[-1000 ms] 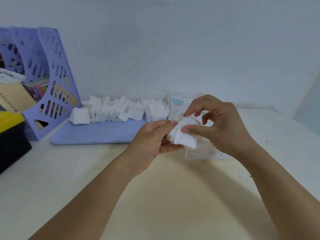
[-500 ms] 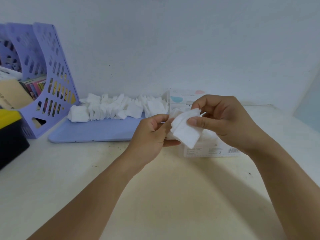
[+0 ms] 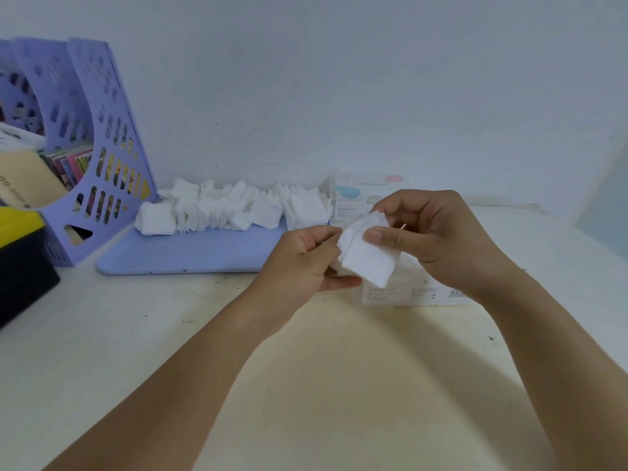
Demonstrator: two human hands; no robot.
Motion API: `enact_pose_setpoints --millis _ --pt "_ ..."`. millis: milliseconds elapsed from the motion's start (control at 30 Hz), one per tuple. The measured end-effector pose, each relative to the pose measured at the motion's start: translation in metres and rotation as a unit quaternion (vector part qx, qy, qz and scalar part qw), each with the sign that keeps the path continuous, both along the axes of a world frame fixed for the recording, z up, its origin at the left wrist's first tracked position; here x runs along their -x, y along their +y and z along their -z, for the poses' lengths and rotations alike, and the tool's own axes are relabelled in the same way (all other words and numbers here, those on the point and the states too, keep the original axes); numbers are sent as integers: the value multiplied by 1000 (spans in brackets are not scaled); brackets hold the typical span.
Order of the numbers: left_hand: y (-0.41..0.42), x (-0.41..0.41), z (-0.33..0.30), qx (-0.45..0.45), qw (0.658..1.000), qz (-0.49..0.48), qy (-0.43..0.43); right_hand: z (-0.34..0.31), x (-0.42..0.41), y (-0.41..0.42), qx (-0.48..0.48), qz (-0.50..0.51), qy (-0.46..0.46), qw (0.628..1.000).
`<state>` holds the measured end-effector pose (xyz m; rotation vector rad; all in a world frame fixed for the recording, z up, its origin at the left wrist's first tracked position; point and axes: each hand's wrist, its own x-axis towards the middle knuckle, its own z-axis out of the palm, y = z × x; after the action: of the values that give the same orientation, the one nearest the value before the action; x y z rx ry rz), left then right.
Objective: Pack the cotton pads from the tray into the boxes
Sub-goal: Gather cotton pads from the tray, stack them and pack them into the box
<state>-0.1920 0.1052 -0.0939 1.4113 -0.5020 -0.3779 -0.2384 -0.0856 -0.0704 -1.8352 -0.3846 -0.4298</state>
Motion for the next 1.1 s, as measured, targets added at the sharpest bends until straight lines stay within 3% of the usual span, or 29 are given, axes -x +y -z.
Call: enact_pose_setpoints --millis 133,367,733,1100 --pt "-1 -1 -4 15 999 11 51 -1 1 0 22 0 -1 1000" --pt "-1 -4 0 14 998 2 61 -4 4 -10 96 -33 44 994" --pt "1 -1 -1 -23 999 24 -3 -7 5 -12 174 -34 44 983" --pt "0 -2 0 -22 999 15 -25 -3 4 -10 142 -15 14 990"
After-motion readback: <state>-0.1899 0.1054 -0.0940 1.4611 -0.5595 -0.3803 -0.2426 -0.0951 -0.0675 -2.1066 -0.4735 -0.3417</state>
